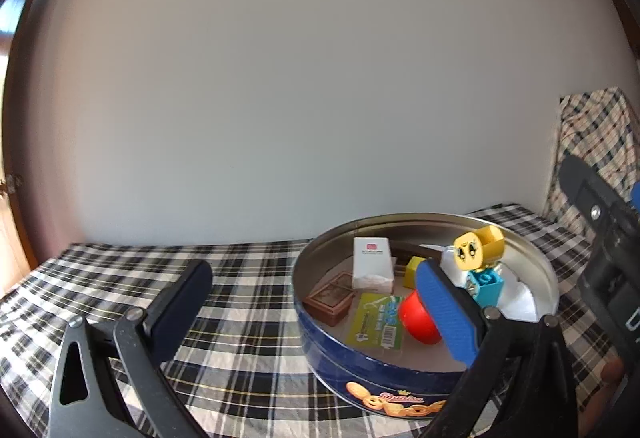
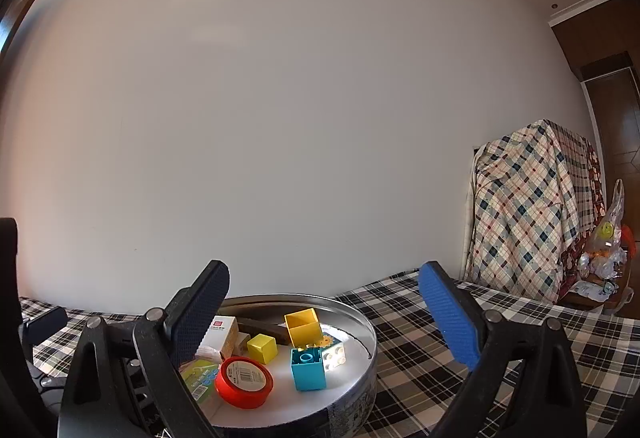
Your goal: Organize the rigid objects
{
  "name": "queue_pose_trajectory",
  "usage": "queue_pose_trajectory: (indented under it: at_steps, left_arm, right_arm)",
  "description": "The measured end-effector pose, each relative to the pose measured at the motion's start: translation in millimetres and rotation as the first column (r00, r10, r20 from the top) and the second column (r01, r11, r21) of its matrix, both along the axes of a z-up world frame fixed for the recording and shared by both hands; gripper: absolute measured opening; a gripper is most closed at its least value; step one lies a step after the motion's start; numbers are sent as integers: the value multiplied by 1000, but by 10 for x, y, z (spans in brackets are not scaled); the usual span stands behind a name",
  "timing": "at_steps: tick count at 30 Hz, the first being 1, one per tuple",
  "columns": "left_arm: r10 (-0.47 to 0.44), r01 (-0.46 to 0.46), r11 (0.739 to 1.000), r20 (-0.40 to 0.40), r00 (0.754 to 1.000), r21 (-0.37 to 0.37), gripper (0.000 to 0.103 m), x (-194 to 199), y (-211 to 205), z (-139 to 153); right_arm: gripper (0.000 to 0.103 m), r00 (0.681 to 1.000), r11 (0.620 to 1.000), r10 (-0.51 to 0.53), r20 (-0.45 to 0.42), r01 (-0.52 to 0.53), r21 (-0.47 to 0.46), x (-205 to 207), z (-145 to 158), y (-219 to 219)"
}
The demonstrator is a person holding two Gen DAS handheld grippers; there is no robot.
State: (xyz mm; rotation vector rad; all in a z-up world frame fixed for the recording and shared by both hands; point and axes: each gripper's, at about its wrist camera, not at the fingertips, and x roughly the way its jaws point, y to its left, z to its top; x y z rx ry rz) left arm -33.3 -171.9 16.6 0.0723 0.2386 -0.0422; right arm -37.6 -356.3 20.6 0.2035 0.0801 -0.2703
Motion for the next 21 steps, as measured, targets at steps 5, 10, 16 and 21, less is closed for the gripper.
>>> queue_pose_trajectory:
  at_steps: [5,10,16,21]
  left_arm:
    - [-18,18,1000,-4,1000,-19,103,-21,-12,3]
    - [-60,59,998,-13,998,-33,103,-29,-28,-3]
    - [-40,36,998,-57,998,-61,103,49,24,-36]
    - [-46,41,997,-76,996,-70,103,84,35,-59]
  right_arm:
    - [98,1000,1000,-7,-1,7,9,3,-12,0]
    - [98,1000,1000,-6,-4,6,11,-1,-10,14]
    - [98,1000,1000,2,-3,-2,10,7,-4,21]
    - [97,1000,1000,9,-9,-8,15,24,-8,22]
